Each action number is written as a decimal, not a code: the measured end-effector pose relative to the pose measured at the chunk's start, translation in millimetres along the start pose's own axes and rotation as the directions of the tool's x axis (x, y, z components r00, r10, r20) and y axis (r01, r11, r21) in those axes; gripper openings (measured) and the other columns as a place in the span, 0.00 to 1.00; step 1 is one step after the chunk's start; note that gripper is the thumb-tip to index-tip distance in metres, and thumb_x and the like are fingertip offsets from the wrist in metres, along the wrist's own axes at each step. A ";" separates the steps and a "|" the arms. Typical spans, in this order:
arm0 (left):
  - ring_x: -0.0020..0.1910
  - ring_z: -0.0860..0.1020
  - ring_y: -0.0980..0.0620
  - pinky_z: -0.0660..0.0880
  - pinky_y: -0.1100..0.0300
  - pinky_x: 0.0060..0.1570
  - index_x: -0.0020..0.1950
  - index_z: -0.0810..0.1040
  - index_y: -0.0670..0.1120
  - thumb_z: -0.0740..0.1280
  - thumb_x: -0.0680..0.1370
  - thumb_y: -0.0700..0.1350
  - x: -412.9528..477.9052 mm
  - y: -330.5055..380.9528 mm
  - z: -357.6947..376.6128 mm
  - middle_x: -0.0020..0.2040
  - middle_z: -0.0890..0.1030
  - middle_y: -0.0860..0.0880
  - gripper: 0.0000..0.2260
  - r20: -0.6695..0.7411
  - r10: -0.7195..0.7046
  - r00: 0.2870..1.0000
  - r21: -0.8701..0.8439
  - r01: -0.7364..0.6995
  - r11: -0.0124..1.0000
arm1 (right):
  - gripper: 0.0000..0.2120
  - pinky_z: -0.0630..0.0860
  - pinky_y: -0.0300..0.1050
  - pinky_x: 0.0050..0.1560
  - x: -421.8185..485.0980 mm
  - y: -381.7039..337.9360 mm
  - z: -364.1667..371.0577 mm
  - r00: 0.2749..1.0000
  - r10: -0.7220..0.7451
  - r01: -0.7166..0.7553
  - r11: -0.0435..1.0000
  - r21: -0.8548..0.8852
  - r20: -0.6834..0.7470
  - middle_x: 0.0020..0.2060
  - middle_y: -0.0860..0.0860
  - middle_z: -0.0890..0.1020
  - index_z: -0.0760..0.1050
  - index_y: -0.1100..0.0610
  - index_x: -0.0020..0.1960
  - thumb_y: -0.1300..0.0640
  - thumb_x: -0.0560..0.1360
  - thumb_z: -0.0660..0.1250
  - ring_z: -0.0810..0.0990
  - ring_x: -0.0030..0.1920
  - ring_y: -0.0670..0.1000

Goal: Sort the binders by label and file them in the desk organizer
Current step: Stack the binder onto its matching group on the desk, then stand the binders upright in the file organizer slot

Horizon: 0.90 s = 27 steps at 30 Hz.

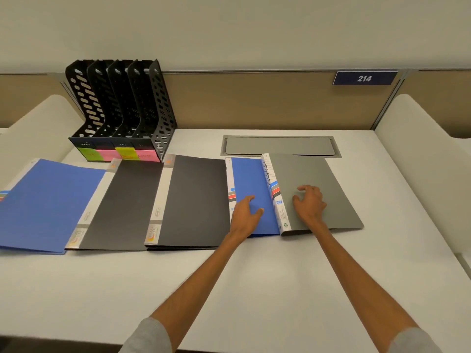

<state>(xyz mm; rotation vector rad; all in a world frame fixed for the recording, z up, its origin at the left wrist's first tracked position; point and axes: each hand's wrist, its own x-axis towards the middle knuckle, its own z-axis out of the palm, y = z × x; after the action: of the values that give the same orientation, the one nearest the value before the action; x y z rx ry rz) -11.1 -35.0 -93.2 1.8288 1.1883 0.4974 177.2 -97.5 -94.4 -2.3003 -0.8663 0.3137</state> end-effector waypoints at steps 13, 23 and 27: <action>0.70 0.69 0.49 0.67 0.55 0.68 0.71 0.70 0.45 0.68 0.78 0.45 16.6 -63.3 -116.8 0.70 0.73 0.47 0.22 -0.130 0.039 0.991 0.008 -0.038 0.999 | 0.13 0.69 0.52 0.67 -32.8 -126.7 83.2 0.987 -0.159 0.159 0.974 0.160 -0.014 0.62 0.55 0.76 0.75 0.58 0.60 0.59 0.77 0.67 0.73 0.65 0.55; 0.69 0.70 0.48 0.68 0.53 0.69 0.71 0.71 0.45 0.68 0.78 0.44 34.1 -129.1 -216.4 0.69 0.74 0.47 0.22 -0.149 0.040 0.988 0.013 -0.038 0.999 | 0.14 0.68 0.51 0.66 -62.0 -220.5 164.3 0.987 -0.158 0.151 0.979 0.135 0.041 0.62 0.54 0.76 0.74 0.55 0.62 0.54 0.78 0.66 0.73 0.65 0.55; 0.69 0.71 0.49 0.68 0.54 0.68 0.71 0.71 0.46 0.68 0.78 0.45 37.7 -148.6 -245.8 0.69 0.74 0.47 0.21 -0.154 0.052 0.987 0.020 -0.049 0.999 | 0.13 0.70 0.56 0.67 -76.8 -243.8 190.1 0.979 -0.191 0.178 0.970 0.166 0.066 0.62 0.54 0.76 0.74 0.56 0.61 0.55 0.78 0.66 0.73 0.65 0.54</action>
<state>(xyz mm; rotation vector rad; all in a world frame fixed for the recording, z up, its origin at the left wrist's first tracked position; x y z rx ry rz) -247.0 133.1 -89.5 1.8650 1.2542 0.6707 -83.9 84.5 -80.4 -2.0547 -1.0495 0.3823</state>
